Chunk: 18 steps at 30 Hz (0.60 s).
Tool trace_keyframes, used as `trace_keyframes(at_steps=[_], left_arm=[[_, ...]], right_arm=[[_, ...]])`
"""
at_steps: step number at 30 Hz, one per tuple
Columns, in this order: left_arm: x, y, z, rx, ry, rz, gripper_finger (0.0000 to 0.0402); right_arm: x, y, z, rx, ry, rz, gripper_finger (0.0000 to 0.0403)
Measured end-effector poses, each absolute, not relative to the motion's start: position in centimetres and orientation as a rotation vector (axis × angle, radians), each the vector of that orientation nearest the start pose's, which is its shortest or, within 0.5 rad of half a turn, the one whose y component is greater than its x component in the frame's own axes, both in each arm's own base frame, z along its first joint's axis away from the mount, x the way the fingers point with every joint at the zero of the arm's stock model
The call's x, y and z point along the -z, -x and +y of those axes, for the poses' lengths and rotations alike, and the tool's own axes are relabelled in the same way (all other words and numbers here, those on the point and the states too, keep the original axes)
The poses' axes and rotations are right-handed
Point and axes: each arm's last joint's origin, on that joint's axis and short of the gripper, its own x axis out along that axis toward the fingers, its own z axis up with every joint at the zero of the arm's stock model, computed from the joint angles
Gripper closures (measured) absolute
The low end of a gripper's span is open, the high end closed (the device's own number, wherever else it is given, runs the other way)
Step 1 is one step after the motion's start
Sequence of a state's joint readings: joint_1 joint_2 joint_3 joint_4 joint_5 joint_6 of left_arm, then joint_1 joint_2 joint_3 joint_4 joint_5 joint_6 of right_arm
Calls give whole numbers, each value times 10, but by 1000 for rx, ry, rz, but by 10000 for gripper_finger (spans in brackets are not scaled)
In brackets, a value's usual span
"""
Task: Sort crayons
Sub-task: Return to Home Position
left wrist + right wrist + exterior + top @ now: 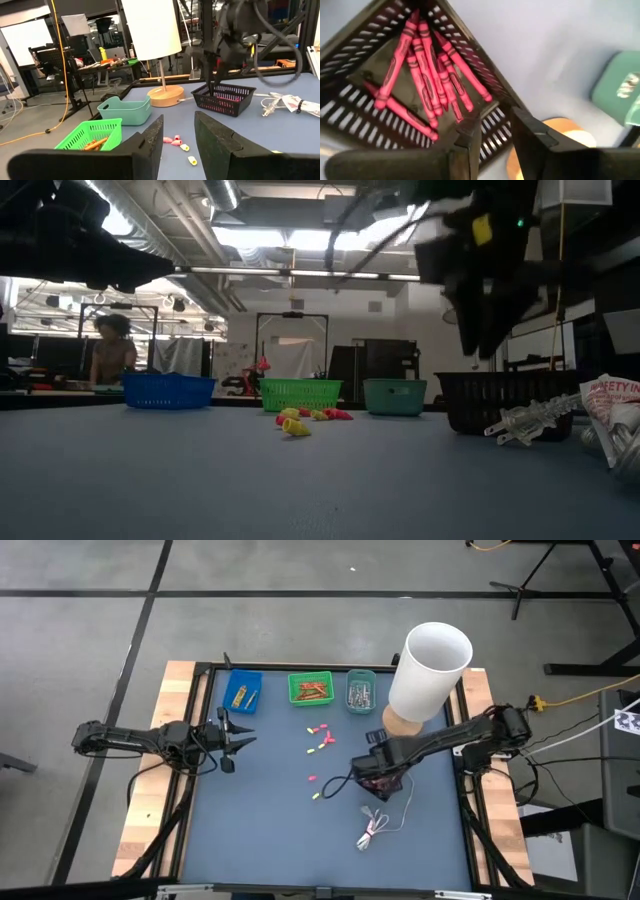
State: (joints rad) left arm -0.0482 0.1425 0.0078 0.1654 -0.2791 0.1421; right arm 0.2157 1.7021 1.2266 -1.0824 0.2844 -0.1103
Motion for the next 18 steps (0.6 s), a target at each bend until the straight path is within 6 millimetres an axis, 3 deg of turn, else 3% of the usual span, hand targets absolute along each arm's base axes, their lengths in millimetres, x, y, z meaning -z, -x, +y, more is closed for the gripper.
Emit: trace_keyframes(at_steps=[9,13,18], left_arm=[[-171,-105,3,-233,-137,-14,305],[-171,-105,3,-232,-137,-14,305],[-171,-105,3,-232,-137,-14,305]], right_arm=[[-273,-264,50,-92,498,1219,300],[-282,-241,45,-106,510,1031,300],[-276,-204,37,-93,510,819,300]])
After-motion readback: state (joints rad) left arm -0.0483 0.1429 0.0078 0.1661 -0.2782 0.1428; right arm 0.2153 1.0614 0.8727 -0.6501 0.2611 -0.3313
